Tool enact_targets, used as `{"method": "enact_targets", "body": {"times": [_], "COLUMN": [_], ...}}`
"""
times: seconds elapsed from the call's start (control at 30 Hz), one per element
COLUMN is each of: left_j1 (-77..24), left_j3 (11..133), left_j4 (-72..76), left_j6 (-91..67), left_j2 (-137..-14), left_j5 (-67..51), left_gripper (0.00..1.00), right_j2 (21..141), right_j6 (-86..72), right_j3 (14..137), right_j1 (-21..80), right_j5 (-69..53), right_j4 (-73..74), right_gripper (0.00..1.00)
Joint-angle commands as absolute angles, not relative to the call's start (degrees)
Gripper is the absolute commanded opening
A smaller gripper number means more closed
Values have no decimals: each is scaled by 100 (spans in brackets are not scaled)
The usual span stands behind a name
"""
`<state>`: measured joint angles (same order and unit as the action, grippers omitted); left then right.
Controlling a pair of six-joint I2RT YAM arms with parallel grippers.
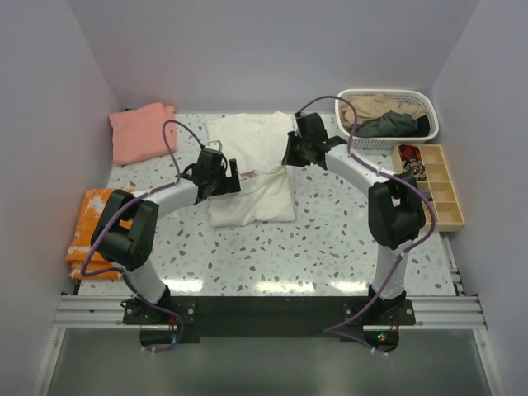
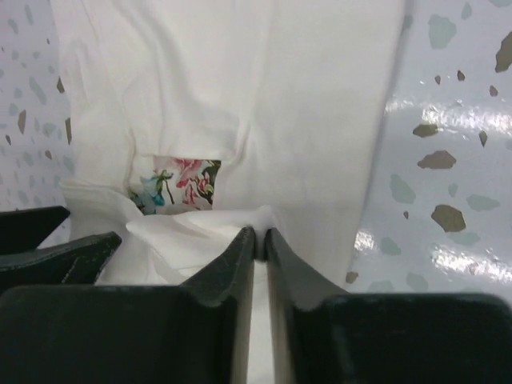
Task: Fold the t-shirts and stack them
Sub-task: Fold the tshirt
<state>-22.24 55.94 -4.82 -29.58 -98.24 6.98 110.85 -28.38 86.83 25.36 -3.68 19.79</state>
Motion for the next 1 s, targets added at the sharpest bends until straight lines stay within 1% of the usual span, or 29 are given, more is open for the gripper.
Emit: {"method": "enact_targets", "body": {"times": [0.0, 0.07, 0.13, 0.2, 0.33, 0.57, 0.7, 0.8, 0.9, 0.93, 0.97], "left_j1": [-2180, -2180, -2180, -2180, -2180, -2162, -2162, -2162, -2162, -2162, -2162], "left_j3": [5581, 5485, 5406, 5326, 5353, 5414, 5379, 5353, 5370, 5379, 5388], "left_j4": [-229, -176, -123, -97, -211, -88, 473, 737, 861, 887, 922], "left_j6": [-3094, -3094, -3041, -2927, -2883, -2856, -2760, -2663, -2584, -2567, -2558], "left_j2": [-9519, -9335, -9124, -9027, -9070, -9509, -9790, -9940, -10080, -10098, -10107], "left_j5": [1063, 1265, 1458, 1555, 1582, 1143, 818, 826, 835, 835, 826], "left_gripper": [100, 100, 100, 100, 100, 100, 100, 100, 90, 81, 75], "right_j2": [11478, 11505, 11277, 10979, 10749, 10907, 11039, 11083, 11083, 11066, 11057], "right_j6": [-2822, -2647, -2480, -2330, -2066, -1995, -2021, -2021, -1978, -1969, -1960], "right_j3": [9377, 9615, 9415, 9229, 8826, 8350, 8253, 8183, 8095, 8043, 8007], "right_j1": [2505, 2505, 2514, 2505, 2514, 2514, 2514, 2505, 2505, 2514, 2514], "right_j5": [-18, 219, 325, 291, 44, -571, -887, -1028, -1046, -1055, -1055], "right_j4": [2012, 2196, 2110, 2013, 2144, 2004, 1881, 1828, 1846, 1837, 1837], "right_gripper": [33, 41, 43, 51, 52, 52, 52, 52, 51, 51, 51]}}
